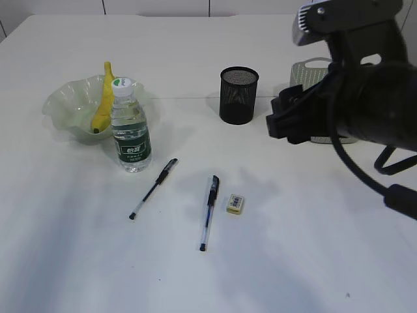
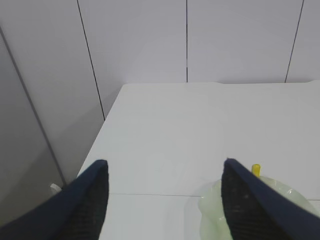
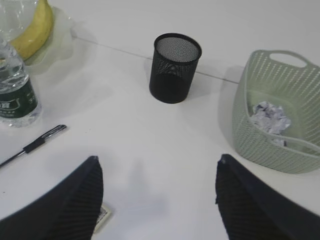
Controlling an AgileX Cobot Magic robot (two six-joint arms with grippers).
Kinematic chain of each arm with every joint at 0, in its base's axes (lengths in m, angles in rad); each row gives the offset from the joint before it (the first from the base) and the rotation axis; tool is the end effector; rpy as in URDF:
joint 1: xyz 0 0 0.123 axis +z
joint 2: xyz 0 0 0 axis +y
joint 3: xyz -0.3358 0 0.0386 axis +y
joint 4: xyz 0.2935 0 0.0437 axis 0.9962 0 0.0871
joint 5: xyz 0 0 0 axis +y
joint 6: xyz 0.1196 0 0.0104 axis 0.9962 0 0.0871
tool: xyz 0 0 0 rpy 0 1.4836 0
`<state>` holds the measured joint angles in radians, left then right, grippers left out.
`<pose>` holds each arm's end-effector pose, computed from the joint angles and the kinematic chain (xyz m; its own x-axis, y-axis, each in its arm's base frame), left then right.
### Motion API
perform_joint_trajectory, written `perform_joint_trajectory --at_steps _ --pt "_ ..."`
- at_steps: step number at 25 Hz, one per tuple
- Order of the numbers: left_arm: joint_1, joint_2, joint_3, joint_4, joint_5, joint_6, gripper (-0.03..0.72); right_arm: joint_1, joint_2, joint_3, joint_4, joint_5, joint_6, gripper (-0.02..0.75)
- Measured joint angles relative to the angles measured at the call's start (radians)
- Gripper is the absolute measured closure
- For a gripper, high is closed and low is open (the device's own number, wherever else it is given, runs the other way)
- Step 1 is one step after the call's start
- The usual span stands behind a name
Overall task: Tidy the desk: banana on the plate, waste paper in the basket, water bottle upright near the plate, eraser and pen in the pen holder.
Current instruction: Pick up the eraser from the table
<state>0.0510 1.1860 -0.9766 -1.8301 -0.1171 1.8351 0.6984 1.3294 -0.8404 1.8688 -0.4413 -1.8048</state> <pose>0.3227 0.0300 0.4124 -0.1521 -0.0045 -0.9884 -0.1616 0.9866 0.0204 0.2849 0.1753 0.3027 -0.4215 -0.2427 -0.8737 -0.2806 0.9512 -0.1288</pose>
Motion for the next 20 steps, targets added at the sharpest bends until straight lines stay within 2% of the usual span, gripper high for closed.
perform_joint_trajectory --at_steps 9,20 --pt "0.000 0.000 0.000 0.000 0.000 0.000 0.192 0.000 0.128 0.000 -0.008 0.140 0.009 0.210" --pt "0.000 0.000 0.000 0.000 0.001 0.000 0.192 0.000 0.212 0.000 -0.014 0.169 -0.082 0.210"
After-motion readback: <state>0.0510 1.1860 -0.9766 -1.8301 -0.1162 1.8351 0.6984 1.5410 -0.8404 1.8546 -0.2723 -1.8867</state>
